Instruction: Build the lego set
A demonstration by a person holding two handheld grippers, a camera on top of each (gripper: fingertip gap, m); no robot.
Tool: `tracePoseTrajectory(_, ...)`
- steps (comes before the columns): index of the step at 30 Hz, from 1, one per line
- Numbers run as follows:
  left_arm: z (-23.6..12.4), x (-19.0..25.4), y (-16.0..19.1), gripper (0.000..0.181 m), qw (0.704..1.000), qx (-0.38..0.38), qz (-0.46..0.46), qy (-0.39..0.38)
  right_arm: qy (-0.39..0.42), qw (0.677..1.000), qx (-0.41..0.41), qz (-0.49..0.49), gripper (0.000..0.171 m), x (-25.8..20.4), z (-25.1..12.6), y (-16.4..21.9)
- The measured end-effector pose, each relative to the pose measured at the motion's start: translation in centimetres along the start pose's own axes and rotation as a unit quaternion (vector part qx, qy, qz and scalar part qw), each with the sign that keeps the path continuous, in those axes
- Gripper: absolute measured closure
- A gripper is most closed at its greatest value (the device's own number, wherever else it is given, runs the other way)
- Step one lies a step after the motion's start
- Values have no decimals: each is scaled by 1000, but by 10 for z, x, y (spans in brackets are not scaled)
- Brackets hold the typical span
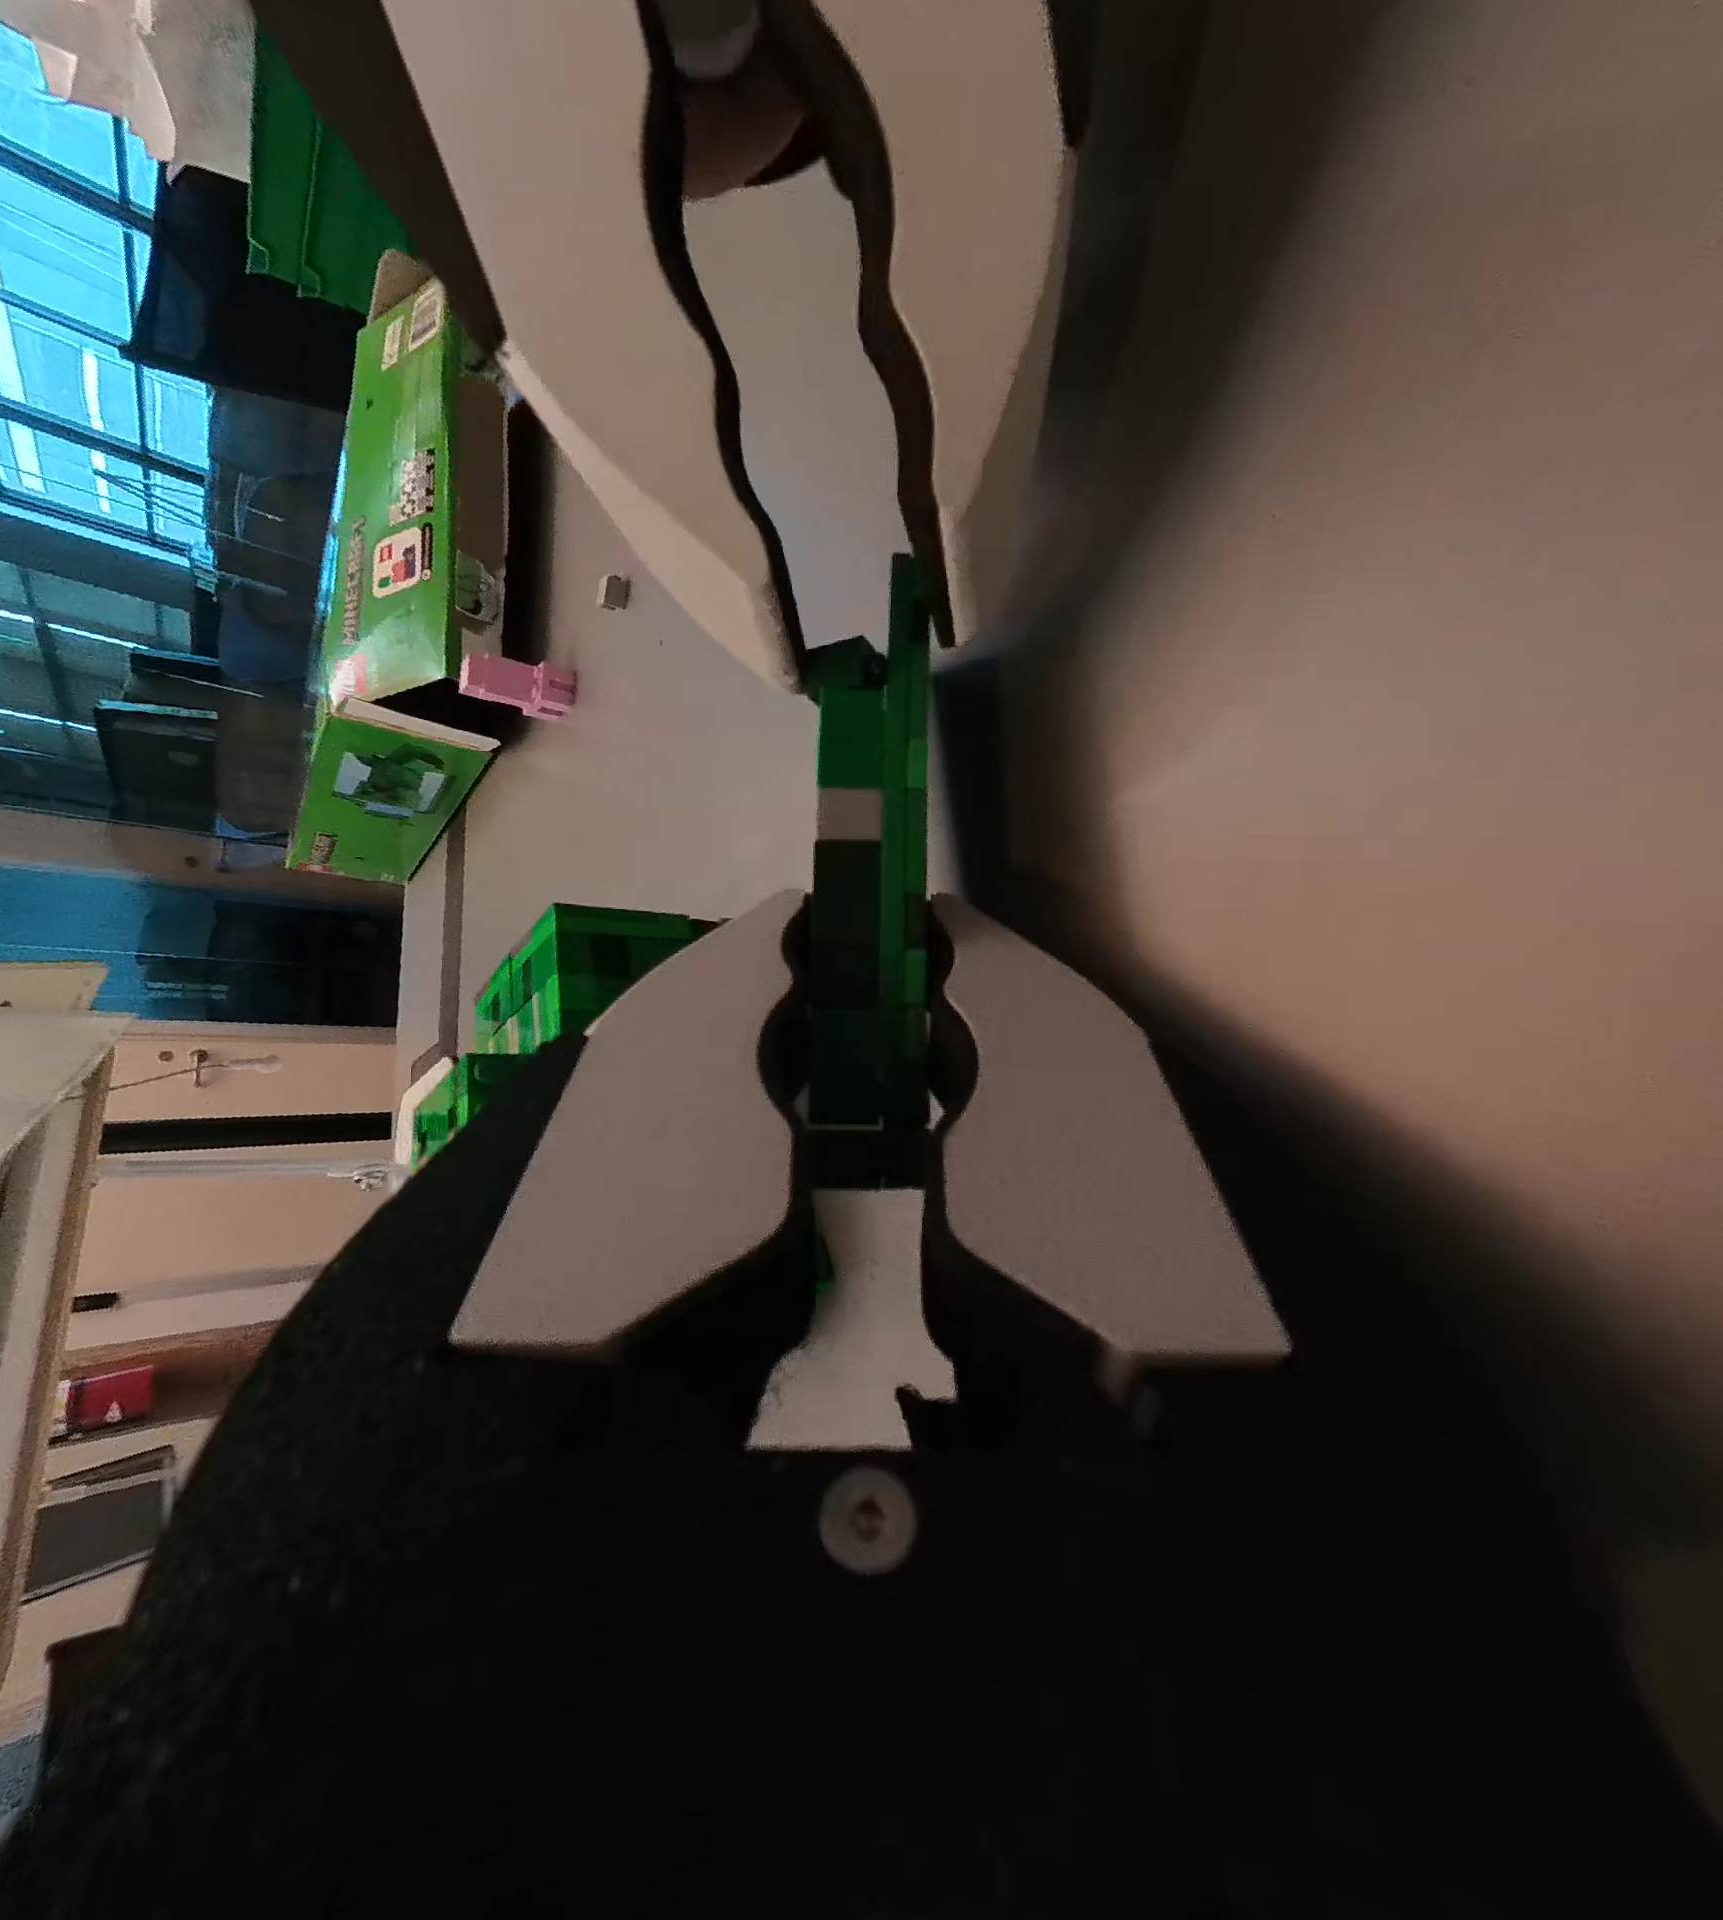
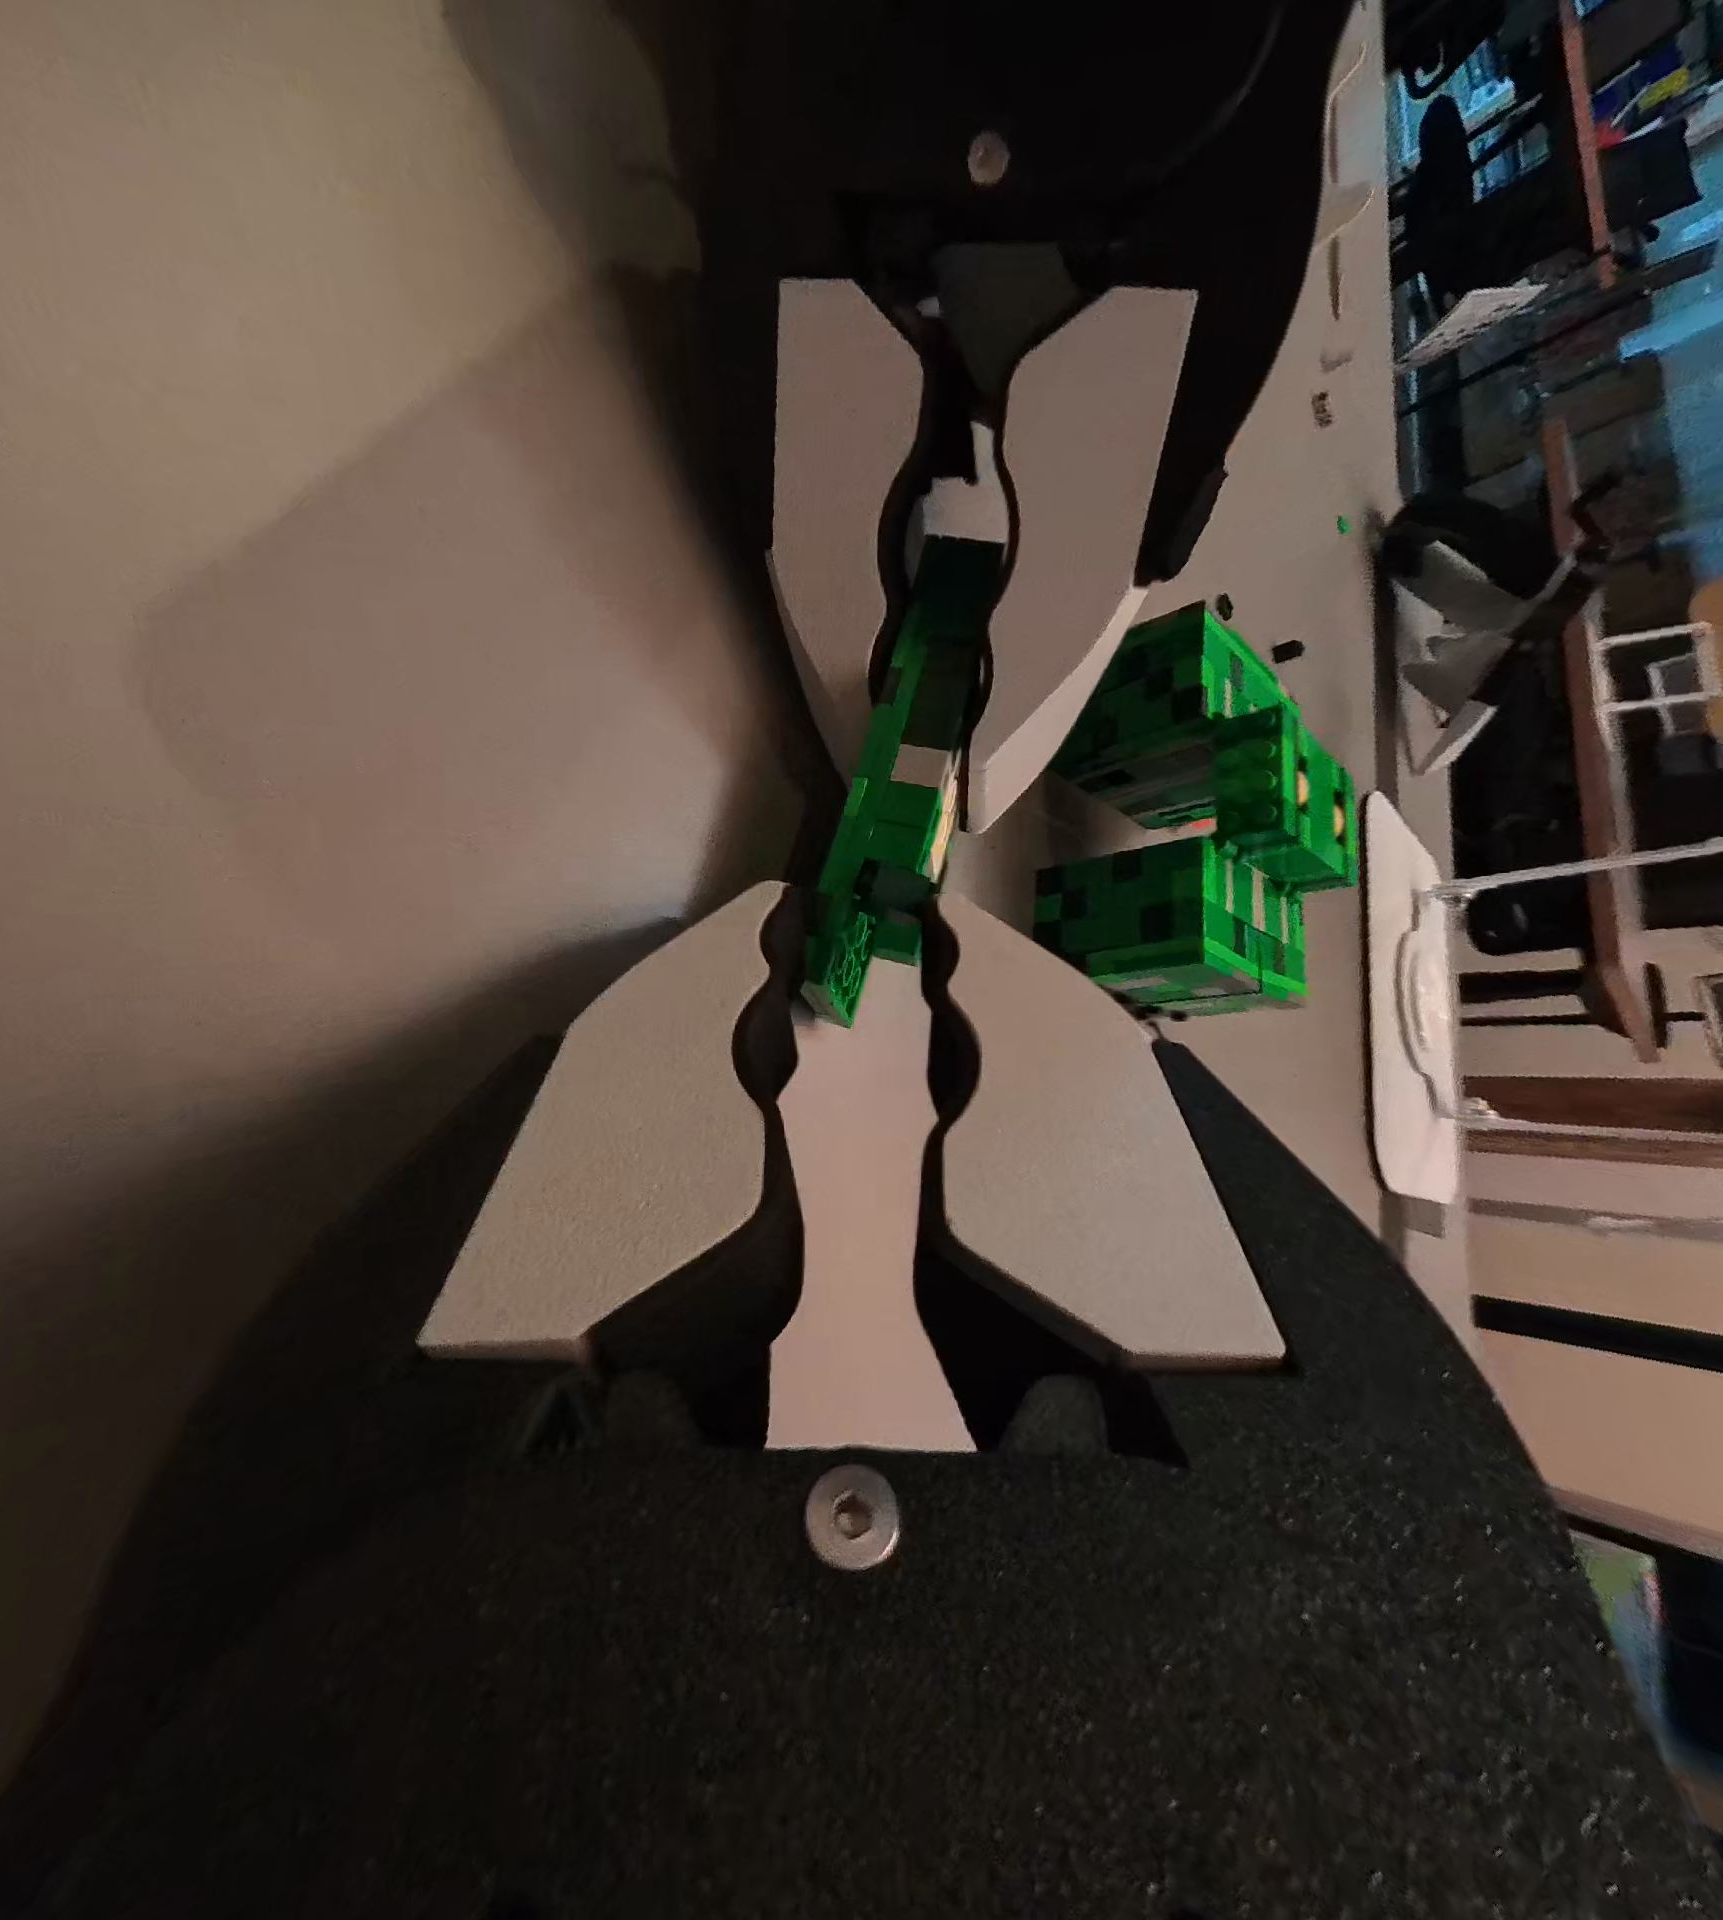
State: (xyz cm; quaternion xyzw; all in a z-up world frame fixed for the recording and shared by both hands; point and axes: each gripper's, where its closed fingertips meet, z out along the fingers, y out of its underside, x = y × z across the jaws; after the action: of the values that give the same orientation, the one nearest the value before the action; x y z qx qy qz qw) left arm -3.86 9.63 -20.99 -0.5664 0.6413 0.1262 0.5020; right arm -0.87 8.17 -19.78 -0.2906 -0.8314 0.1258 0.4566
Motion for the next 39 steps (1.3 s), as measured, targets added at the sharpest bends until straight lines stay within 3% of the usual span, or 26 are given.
tracePoseTrajectory(10,1,0,2,164,999,-6,-31,14,47,993,-45,-94,152,3,2,1)
tracePoseTrajectory(32,1,0,2,164,999,17,-48,5,67,993,44,85,153,4,5,0)
tracePoseTrajectory(39,2,0,1,164,999,17,-44,1,72,993,57,80,153,4,4,-3)
